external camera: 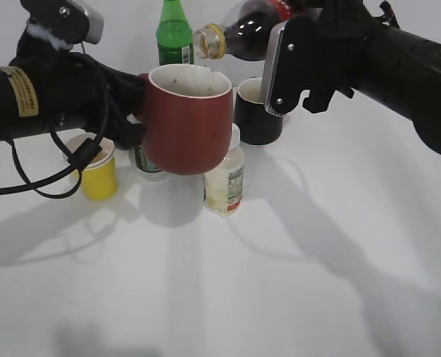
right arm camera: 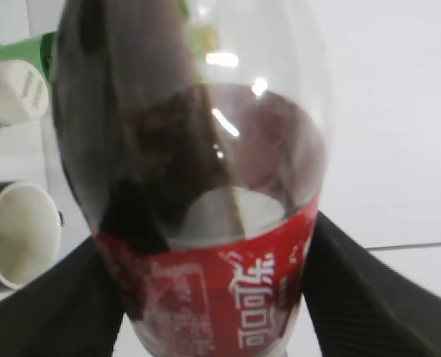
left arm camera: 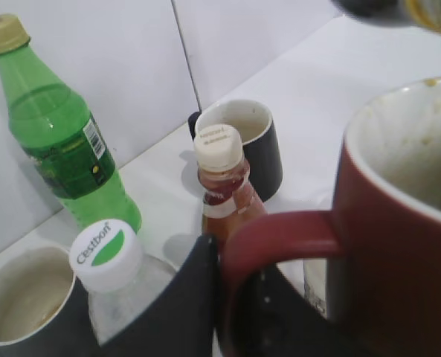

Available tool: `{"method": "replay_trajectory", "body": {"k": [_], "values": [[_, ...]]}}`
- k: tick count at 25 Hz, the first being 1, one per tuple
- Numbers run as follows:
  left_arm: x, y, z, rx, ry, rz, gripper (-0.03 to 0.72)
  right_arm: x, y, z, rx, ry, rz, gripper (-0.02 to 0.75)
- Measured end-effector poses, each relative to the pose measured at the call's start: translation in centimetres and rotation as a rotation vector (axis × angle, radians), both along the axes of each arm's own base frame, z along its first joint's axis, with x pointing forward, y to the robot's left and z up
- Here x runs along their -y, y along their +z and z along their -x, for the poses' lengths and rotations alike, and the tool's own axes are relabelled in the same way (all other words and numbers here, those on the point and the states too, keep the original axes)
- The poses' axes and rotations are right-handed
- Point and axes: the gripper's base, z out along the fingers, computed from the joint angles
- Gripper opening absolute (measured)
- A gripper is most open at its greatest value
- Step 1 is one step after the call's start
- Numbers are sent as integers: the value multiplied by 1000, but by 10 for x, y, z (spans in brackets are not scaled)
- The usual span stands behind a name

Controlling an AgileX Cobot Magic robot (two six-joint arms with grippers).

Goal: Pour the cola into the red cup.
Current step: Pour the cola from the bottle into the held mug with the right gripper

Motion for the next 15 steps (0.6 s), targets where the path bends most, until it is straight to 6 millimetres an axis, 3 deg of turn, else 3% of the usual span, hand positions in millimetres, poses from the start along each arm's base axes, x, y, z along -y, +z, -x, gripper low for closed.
{"method": "replay_trajectory", "body": {"k": [15], "values": [[1,3,0,16,-7,27,51,0,2,0,40,3,31,490]]}}
